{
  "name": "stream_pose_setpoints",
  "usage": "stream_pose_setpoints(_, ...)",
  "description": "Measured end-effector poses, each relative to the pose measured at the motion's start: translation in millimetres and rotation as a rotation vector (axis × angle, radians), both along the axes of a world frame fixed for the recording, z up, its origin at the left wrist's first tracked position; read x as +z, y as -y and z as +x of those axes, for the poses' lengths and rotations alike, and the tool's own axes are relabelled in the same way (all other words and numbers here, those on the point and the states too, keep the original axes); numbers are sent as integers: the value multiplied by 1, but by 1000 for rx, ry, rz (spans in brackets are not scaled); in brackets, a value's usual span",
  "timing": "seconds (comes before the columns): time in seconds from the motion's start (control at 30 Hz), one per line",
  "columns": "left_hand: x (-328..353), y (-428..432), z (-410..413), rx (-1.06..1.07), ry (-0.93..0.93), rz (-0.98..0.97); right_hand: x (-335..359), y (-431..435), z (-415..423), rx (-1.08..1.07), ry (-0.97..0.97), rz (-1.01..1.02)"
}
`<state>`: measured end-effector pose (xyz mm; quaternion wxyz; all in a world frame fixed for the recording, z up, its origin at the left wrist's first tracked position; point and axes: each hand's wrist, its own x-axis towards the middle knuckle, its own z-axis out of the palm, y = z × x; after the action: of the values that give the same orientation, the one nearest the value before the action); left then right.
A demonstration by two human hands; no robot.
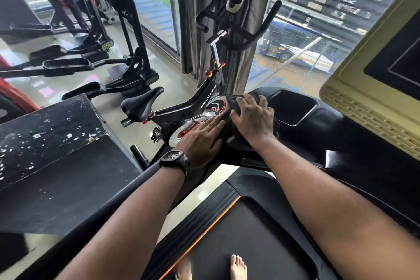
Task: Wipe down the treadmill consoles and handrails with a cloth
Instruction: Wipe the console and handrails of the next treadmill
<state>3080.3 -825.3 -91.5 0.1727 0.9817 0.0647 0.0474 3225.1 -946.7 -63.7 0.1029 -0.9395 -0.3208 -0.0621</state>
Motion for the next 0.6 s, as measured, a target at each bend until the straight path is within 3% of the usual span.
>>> stream_pose_setpoints(0.1, 1, 3, -4, 24, -30, 23, -3, 8, -6, -51, -7, 0)
stream_pose_setpoints(0.23, 8, 6, 2, 30, -37, 41, -1, 12, 6, 165, 59, -131)
stream_pose_setpoints(0.37, 14, 9, 19, 36, -69, 35, 21, 12, 42, -62, -120, -92)
stream_pose_setpoints(0.43, 14, 8, 28, 42, -76, 21, 16, 12, 31, -103, -110, -120)
stream_pose_setpoints(0.6, 11, 7, 44, 31, -90, 20, 9, 10, 34, 113, -38, -153)
